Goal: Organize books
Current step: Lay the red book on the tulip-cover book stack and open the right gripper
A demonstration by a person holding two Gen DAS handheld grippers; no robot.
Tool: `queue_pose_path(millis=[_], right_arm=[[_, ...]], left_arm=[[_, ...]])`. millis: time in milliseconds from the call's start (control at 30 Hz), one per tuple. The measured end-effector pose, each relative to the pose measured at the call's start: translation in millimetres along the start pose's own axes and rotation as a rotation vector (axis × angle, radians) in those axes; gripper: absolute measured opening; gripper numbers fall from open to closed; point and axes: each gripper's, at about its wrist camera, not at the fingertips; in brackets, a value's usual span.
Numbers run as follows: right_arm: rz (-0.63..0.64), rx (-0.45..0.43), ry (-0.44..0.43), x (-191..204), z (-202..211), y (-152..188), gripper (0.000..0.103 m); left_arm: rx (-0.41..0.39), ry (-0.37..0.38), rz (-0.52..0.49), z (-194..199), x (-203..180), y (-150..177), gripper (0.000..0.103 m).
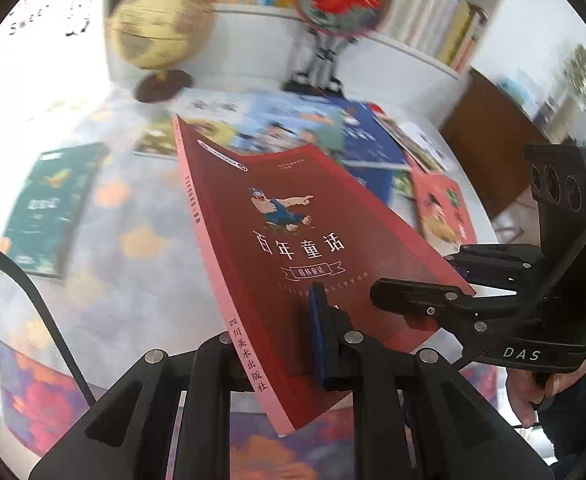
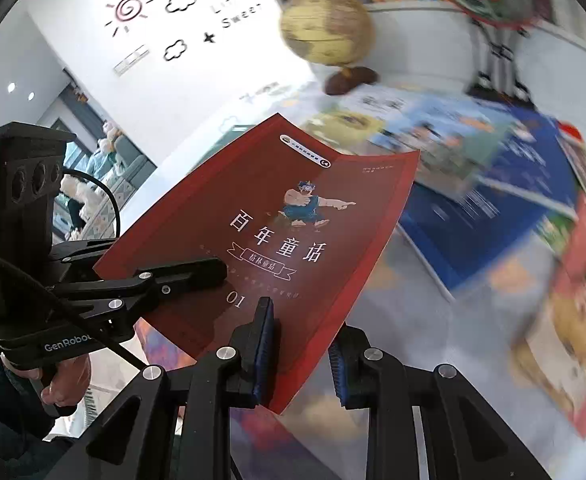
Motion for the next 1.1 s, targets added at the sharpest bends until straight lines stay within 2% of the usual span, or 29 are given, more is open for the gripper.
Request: queue_pose_path(millis=[167, 367, 567, 700, 867, 1100], right_arm=[[0.036, -0.009, -0.006, 51.4, -52.5, -34.8, 0.026], [0.042, -0.007, -0.033, 108.4, -139.5, -76.0, 0.027], [0.003, 0.000, -0.032, 142.0, -212.5, -103.3, 0.028], [-0.024, 0.017, -0.012, 150.3, -247.9, -111.9, 0.028], [-0.050, 0.044, 0.030, 153.0, -281.1, -113.1, 0.029], [-0.089, 0.090, 0.030, 158.4, -302.4, -102.9, 0.029]], left_arm=[[-0.038, -0.029, 0.032, 14.7, 79.4, -20.4, 0.015], [-0.059, -0.069, 0.042, 19.6, 180.9, -45.5, 0.015], [-0.064, -0.077, 0.045, 6.4, 254.0, -63.2, 0.014], [-0.049, -0.054, 0.078, -12.7, 291.4, -65.5, 0.014], [-0.023, -0.007, 0.170, -38.3, 330.6, -59.0, 0.015], [0.010, 0.008, 0.223, -47.3, 348.0, -48.0, 0.017]])
Point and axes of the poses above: each gripper's, at about its wrist camera, not at the fingertips, and z roughly against the way its jaws point, x to its left, y to its underside, and after that the axes turned 15 degrees about -x, right-handed
